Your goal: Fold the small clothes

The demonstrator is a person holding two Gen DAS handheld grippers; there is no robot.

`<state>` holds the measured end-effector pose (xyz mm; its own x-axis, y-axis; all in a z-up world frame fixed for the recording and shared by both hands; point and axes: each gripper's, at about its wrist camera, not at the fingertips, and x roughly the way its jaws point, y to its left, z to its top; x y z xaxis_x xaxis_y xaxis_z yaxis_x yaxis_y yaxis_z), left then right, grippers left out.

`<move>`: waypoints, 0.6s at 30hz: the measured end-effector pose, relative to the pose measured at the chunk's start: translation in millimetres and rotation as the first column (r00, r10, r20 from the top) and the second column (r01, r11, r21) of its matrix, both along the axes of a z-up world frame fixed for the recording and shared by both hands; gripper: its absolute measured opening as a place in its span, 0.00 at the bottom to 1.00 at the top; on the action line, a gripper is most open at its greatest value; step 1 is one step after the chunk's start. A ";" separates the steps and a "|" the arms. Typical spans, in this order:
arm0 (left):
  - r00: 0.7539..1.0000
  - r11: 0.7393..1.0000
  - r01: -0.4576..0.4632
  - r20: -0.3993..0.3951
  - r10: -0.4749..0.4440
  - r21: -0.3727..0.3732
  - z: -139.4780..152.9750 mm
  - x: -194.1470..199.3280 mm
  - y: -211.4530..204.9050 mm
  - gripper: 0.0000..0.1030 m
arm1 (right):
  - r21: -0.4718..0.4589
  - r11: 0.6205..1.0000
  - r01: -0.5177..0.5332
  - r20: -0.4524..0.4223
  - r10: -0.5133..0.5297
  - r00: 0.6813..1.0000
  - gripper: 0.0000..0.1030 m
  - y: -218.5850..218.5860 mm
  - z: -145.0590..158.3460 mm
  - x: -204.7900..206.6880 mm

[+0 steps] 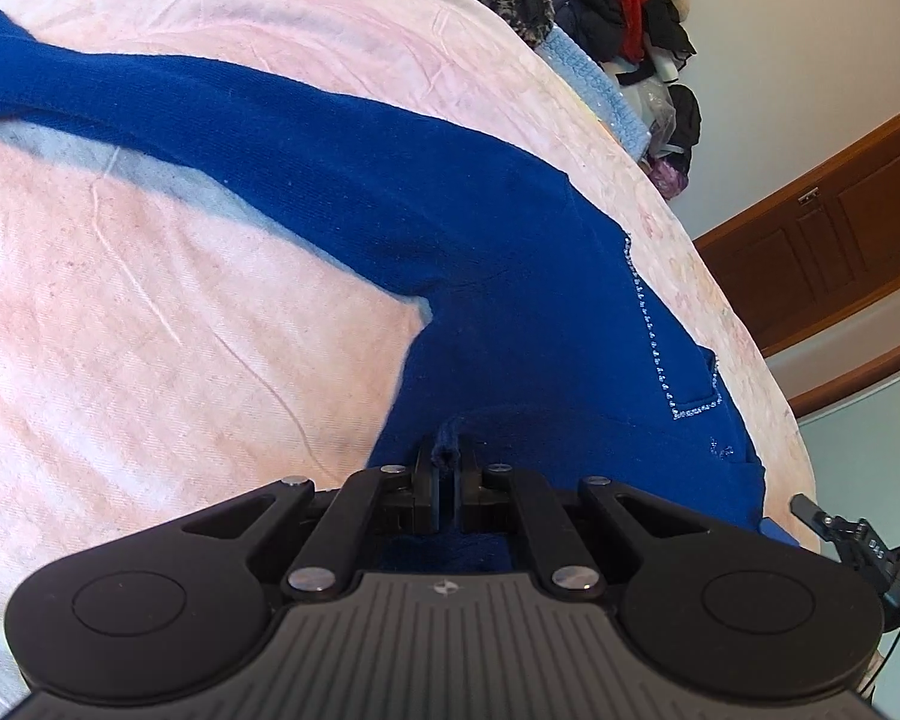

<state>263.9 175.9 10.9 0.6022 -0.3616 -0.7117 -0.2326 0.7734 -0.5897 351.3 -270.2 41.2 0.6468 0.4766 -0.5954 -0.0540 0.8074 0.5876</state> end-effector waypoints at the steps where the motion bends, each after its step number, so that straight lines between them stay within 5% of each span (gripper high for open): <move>1: 1.000 1.000 0.002 0.002 -0.002 0.003 0.8 -0.8 0.9 0.04 | -0.001 1.000 0.005 -0.018 -0.005 1.000 0.74 1.2 -6.6 1.7; 8: 1.000 0.999 0.014 0.016 -0.014 0.031 5.1 -1.3 5.9 0.04 | 0.020 0.999 0.030 -0.058 -0.028 0.998 0.59 -9.4 -24.3 2.0; 14: 0.999 0.998 0.039 -0.023 -0.038 0.054 -4.7 8.2 8.7 0.06 | -0.016 1.000 -0.009 -0.009 0.009 1.000 0.67 0.5 -25.6 -1.5; 18: 0.999 0.998 0.033 -0.016 -0.034 -0.054 2.2 -0.7 23.5 0.06 | -0.084 0.996 -0.002 -0.012 0.001 1.000 0.71 10.3 -16.6 -7.1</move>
<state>263.2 199.4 13.1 0.5770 -0.4191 -0.7010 -0.2178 0.7483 -0.6266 344.1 -259.9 24.6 0.6389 0.4257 -0.6408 -0.0490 0.8538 0.5183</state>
